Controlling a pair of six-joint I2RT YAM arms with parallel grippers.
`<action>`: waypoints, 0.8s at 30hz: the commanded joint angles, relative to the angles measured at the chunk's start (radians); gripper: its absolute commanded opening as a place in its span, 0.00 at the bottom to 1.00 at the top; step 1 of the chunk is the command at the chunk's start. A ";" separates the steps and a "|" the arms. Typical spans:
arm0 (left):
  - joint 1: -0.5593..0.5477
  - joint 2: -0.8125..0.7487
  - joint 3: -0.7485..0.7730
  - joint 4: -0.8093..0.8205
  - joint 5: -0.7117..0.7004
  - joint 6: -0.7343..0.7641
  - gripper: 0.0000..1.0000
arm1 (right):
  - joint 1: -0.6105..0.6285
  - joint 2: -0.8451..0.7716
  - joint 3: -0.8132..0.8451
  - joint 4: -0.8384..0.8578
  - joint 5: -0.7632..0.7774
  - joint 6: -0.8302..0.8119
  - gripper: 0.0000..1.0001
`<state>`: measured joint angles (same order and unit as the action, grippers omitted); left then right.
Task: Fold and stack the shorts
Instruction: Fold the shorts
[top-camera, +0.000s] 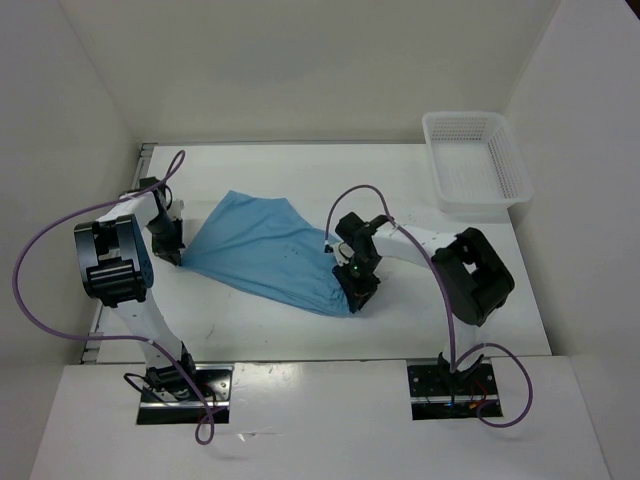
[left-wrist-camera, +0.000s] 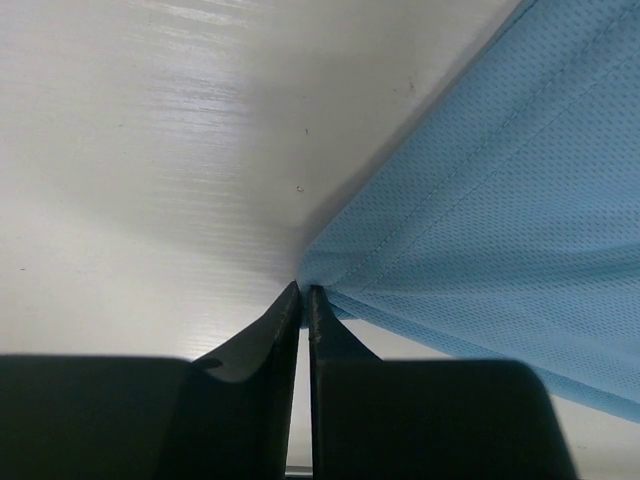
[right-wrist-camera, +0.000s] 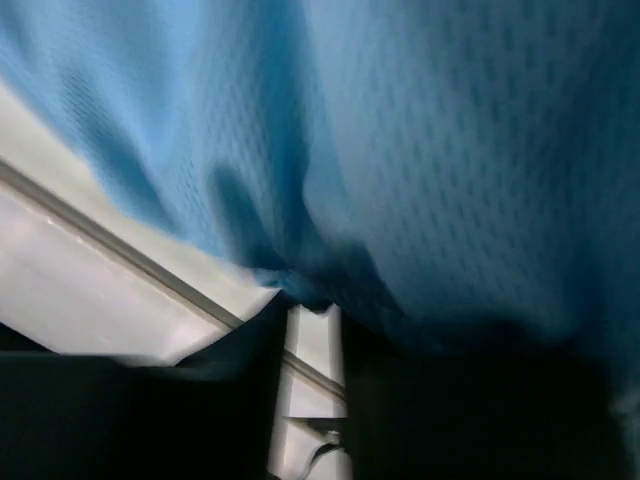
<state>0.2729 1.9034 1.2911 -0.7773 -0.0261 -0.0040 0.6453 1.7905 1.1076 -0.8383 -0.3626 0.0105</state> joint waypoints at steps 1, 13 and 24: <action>0.014 0.010 -0.016 0.006 -0.031 0.004 0.13 | -0.024 0.020 0.018 -0.001 0.114 0.014 0.43; 0.014 -0.044 0.058 -0.088 0.098 0.004 0.41 | -0.211 -0.442 0.040 0.074 0.148 0.034 0.94; -0.058 0.093 0.411 -0.035 0.198 0.004 0.57 | -0.229 -0.356 -0.109 0.456 0.281 0.370 0.96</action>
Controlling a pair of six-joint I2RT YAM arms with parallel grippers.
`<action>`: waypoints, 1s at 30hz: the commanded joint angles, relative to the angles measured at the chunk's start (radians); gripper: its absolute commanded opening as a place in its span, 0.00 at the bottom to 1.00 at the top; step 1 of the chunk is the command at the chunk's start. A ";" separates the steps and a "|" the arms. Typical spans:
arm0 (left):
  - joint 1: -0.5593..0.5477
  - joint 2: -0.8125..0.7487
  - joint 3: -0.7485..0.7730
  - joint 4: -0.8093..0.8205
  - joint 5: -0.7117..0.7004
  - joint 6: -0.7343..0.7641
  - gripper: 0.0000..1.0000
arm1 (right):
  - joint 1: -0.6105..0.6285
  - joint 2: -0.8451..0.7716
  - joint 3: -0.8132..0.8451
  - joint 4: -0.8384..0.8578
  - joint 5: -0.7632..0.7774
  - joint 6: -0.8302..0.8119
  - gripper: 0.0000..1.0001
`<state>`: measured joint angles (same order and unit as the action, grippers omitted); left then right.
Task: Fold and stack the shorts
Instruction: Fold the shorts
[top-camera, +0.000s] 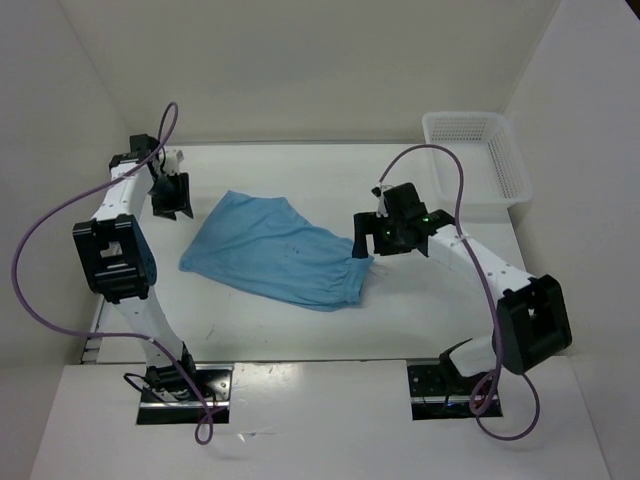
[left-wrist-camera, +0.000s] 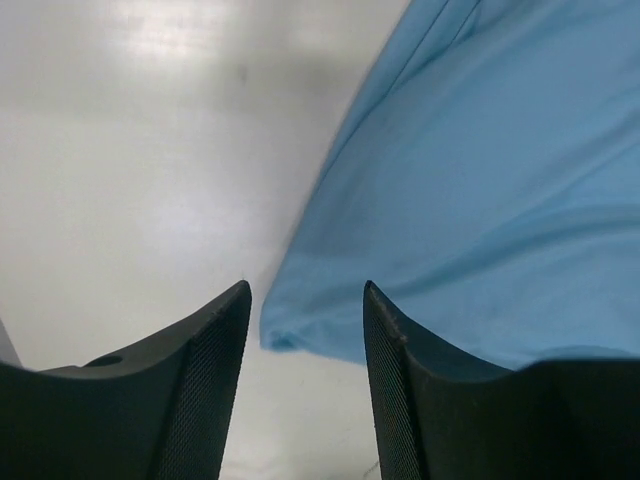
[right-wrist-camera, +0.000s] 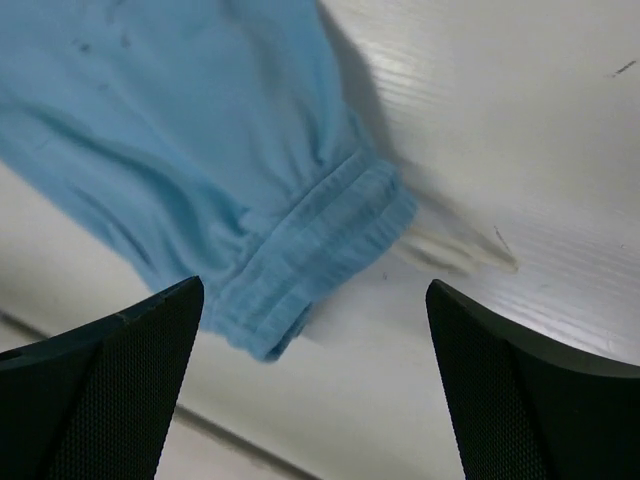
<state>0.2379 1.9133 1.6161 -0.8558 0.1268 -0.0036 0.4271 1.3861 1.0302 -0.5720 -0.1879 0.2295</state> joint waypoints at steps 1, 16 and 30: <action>-0.035 0.108 0.115 0.061 0.056 0.004 0.57 | -0.011 0.063 -0.041 0.211 0.143 0.169 0.96; -0.173 0.337 0.202 0.271 0.013 0.004 0.63 | -0.059 0.254 -0.062 0.360 0.002 0.203 0.81; -0.137 0.382 0.142 0.284 -0.009 0.004 0.01 | -0.100 0.373 -0.001 0.339 0.004 0.113 0.00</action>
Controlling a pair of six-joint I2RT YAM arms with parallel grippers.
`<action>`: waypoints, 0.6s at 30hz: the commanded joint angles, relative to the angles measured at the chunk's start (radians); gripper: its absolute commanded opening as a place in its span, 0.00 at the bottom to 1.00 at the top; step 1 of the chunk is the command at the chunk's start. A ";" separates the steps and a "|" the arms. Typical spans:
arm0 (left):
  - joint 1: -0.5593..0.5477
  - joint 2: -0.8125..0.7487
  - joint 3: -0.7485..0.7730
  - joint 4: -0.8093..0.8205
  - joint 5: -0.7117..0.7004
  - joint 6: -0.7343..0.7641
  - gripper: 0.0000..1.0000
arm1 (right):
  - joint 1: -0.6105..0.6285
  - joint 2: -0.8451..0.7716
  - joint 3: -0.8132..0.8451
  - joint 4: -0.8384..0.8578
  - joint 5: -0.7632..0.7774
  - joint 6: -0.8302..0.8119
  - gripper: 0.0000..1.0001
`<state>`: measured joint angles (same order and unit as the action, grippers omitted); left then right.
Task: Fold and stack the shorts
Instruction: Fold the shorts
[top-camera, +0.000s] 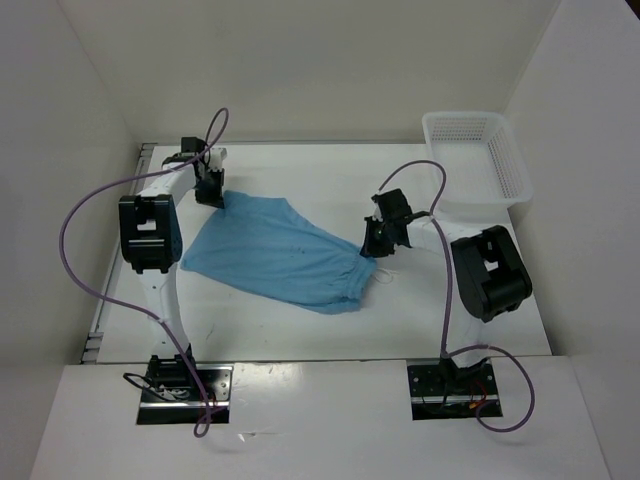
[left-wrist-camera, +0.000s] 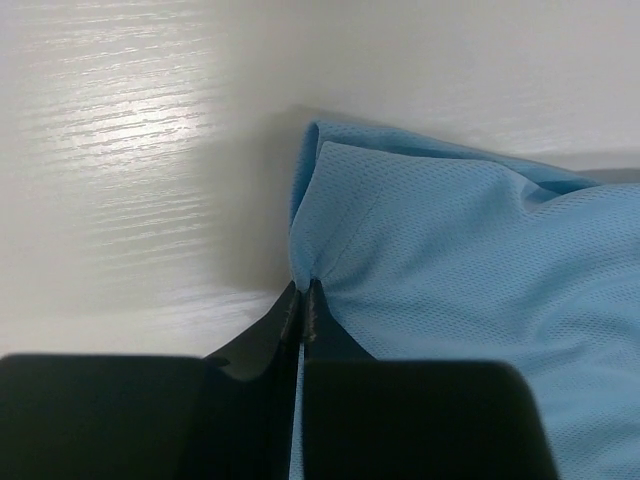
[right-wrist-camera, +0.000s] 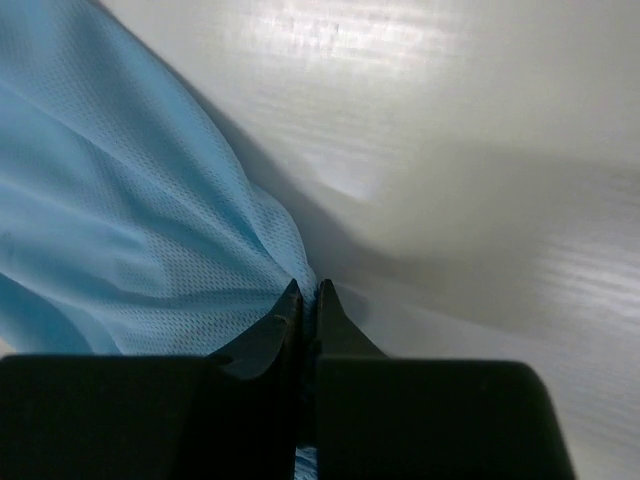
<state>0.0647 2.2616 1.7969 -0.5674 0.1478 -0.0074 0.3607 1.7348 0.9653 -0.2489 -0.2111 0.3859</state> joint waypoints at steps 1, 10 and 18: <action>0.046 0.033 -0.039 -0.005 -0.039 0.007 0.00 | -0.045 0.037 0.106 0.016 0.036 -0.044 0.00; 0.090 -0.014 -0.050 -0.034 0.010 0.007 0.00 | -0.106 0.261 0.505 -0.013 0.052 -0.185 0.11; 0.090 -0.014 -0.070 -0.054 0.049 0.007 0.09 | -0.124 0.232 0.557 0.011 0.079 -0.173 0.78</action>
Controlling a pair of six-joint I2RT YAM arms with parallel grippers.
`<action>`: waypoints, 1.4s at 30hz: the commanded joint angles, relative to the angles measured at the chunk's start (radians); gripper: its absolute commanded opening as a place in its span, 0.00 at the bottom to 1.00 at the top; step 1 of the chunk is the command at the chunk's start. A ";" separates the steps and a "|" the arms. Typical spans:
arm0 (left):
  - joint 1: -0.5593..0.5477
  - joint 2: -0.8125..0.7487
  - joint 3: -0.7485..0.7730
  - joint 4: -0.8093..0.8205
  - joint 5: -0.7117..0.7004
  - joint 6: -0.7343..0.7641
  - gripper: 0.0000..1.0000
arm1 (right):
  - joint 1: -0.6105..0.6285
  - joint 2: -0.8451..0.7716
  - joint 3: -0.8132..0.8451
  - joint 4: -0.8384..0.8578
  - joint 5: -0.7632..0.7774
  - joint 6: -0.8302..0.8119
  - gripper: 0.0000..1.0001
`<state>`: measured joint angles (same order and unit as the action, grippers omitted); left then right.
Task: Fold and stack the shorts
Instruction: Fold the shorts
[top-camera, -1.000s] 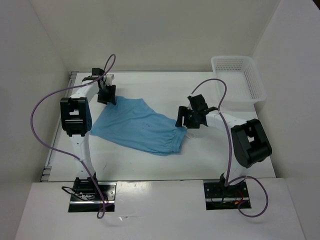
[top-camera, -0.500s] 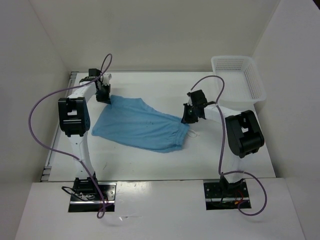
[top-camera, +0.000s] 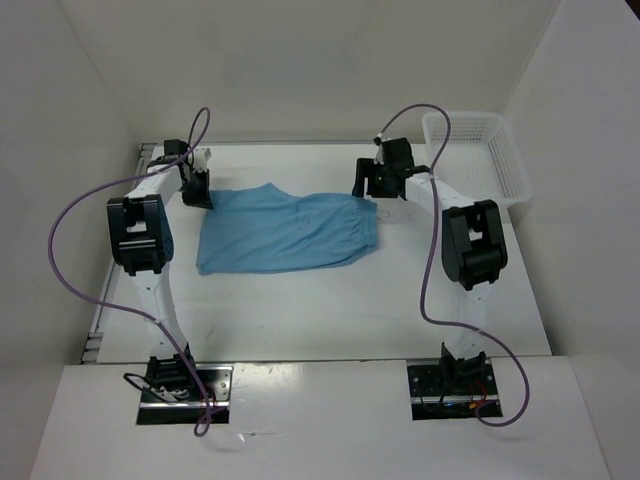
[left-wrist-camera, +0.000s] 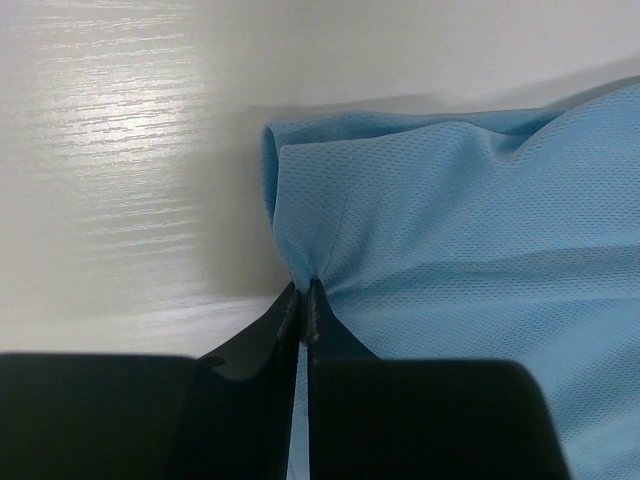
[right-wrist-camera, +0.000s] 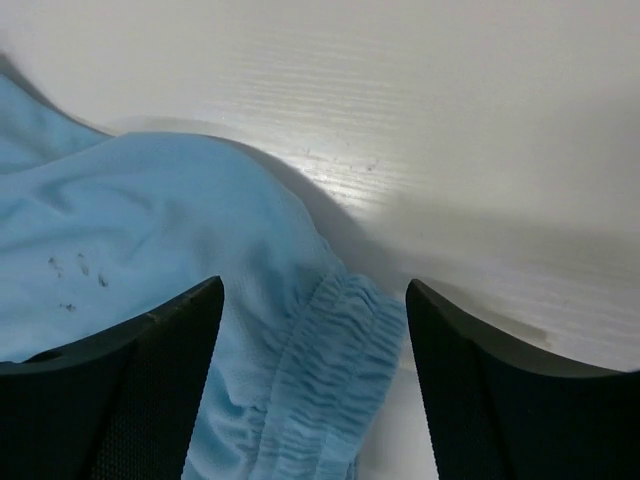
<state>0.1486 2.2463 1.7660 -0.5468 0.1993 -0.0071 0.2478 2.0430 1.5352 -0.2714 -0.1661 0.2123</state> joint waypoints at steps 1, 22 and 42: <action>0.006 0.001 -0.049 -0.074 -0.003 0.007 0.09 | -0.021 -0.143 -0.044 0.049 0.055 0.013 0.79; 0.006 -0.017 -0.089 -0.056 -0.012 0.007 0.12 | -0.021 -0.334 -0.521 0.139 0.005 0.415 0.64; 0.006 -0.027 -0.089 -0.056 -0.023 0.007 0.12 | -0.021 -0.288 -0.494 0.064 -0.023 0.383 0.12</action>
<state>0.1493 2.2185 1.7142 -0.5098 0.2054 -0.0067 0.2283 1.7901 1.0046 -0.1490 -0.2543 0.6273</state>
